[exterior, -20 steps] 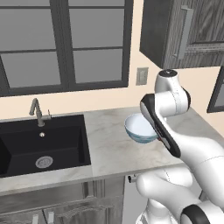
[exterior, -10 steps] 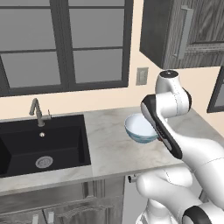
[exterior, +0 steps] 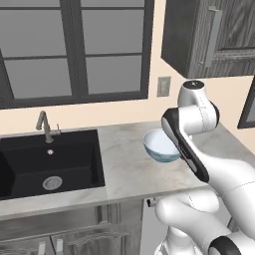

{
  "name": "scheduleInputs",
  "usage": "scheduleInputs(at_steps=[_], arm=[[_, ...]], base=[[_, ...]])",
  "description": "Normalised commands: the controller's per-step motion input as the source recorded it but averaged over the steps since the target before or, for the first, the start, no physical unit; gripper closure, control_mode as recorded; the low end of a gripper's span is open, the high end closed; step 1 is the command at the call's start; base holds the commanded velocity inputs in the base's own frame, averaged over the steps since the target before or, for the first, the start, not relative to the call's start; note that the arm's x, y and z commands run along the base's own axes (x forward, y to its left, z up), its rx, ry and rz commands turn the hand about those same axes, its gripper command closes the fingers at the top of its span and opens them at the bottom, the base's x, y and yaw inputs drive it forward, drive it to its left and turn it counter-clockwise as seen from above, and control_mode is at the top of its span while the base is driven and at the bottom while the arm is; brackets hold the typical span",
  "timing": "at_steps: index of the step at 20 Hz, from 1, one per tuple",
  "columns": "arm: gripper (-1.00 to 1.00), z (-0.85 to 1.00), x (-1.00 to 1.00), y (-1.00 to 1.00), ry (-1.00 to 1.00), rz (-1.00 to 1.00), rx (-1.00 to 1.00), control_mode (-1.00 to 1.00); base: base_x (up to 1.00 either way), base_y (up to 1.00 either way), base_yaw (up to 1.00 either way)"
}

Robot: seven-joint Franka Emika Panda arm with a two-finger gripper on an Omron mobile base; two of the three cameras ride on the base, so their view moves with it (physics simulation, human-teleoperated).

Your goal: Gather the eggs and milk located in the vicinity of the sink area and place them right next to the bowl.

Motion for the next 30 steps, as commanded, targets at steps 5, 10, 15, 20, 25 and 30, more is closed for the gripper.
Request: scheduleInputs(at_steps=[5,10,15,20,25,30], arm=[[-1.0,0.0,0.0,0.0,0.0,0.0,0.0,1.0],[-1.0,0.0,0.0,0.0,0.0,0.0,0.0,1.0],[-1.0,0.0,0.0,0.0,0.0,0.0,0.0,1.0],[-1.0,0.0,0.0,0.0,0.0,0.0,0.0,1.0],[-1.0,0.0,0.0,0.0,0.0,0.0,0.0,1.0],[-1.0,0.0,0.0,0.0,0.0,0.0,0.0,1.0]], base=[[-0.17,0.33,0.01],[-0.28,0.35,0.0],[-0.35,0.35,0.0],[-0.24,0.42,0.0],[-0.06,0.57,0.0],[-0.03,0.63,0.0]])
